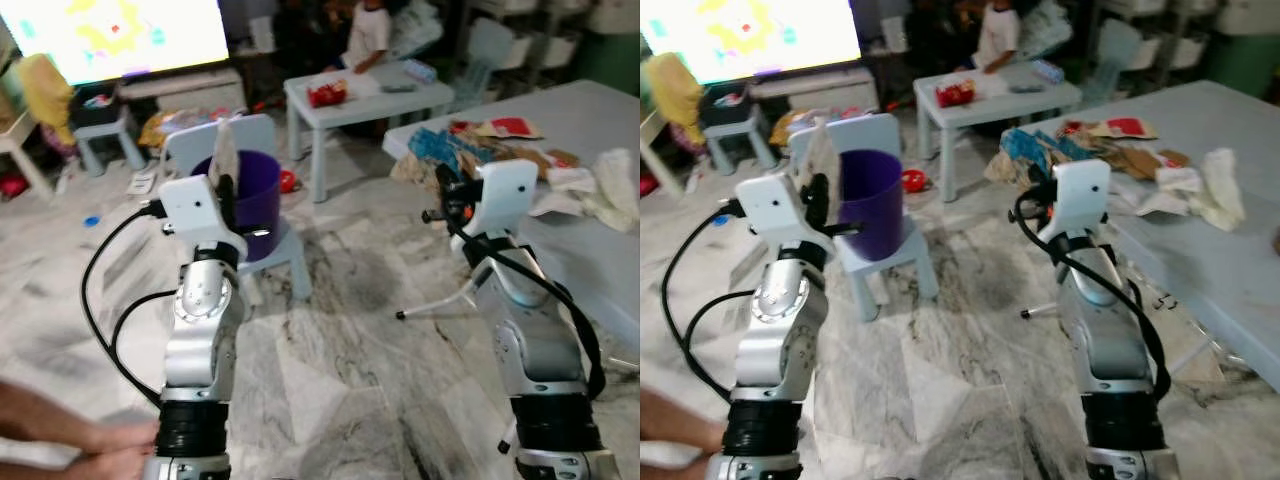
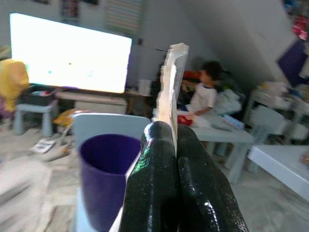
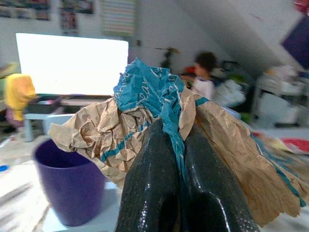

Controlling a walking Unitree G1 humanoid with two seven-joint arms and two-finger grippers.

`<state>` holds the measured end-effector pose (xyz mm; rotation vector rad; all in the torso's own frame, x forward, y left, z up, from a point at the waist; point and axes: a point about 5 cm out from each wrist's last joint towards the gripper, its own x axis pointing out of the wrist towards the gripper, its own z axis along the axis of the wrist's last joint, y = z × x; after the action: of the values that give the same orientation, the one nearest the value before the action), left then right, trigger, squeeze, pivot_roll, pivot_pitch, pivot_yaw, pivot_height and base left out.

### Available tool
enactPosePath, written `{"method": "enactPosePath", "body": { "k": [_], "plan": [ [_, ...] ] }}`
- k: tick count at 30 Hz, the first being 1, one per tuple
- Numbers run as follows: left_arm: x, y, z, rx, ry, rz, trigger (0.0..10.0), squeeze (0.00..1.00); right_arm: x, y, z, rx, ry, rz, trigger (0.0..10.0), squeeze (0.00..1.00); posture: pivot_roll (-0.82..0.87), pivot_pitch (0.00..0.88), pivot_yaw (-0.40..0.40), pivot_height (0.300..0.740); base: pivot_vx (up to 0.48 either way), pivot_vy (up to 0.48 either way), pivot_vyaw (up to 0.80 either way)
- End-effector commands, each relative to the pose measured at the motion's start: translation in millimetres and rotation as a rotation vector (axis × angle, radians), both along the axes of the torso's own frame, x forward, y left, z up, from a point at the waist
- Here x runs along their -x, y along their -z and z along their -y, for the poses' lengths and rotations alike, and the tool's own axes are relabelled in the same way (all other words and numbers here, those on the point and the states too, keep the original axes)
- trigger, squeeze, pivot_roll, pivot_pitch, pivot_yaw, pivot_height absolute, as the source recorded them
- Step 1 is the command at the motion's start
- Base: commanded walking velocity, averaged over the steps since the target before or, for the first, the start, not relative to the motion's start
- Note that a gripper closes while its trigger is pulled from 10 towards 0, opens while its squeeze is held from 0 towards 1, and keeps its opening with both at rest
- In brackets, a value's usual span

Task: Picking trash to rubbish bin

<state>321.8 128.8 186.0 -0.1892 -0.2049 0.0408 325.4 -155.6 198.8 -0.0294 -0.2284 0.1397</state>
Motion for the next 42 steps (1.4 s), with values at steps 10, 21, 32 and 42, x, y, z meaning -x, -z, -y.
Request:
{"method": "enactPosePath", "body": {
  "k": [10, 21, 32, 42],
  "plan": [
    [0.1, 8.8, -15.5, 0.020, -0.061, -0.046, 0.0, 0.00, 6.5, 3.5, -23.1, -0.004, -0.081, 0.004, 0.0, 0.00, -0.02, 0.000, -0.010, 0.740, 0.000, 0.000, 0.80],
    [1.1, 9.7, -11.2, 0.046, -0.022, -0.046, 0.0, 0.00, 9.1, 2.9, -23.0, -0.023, -0.082, 0.010, 0.0, 0.00, -0.03, 0.000, -0.010, 0.740, 0.079, 0.000, 0.07],
    [1.5, 11.6, -10.2, 0.058, -0.007, -0.054, 0.0, 0.00, 11.6, 1.5, -19.6, -0.028, -0.075, 0.014, 0.0, 0.00, -0.04, 0.000, -0.016, 0.740, 0.413, 0.000, 0.00],
    [2.7, 13.8, -8.8, 0.068, -0.003, -0.064, 0.0, 0.00, 10.9, 2.0, -16.4, -0.033, -0.064, 0.004, 0.0, 0.00, -0.04, 0.000, -0.017, 0.740, 0.480, 0.000, -0.39]
  ]
}}
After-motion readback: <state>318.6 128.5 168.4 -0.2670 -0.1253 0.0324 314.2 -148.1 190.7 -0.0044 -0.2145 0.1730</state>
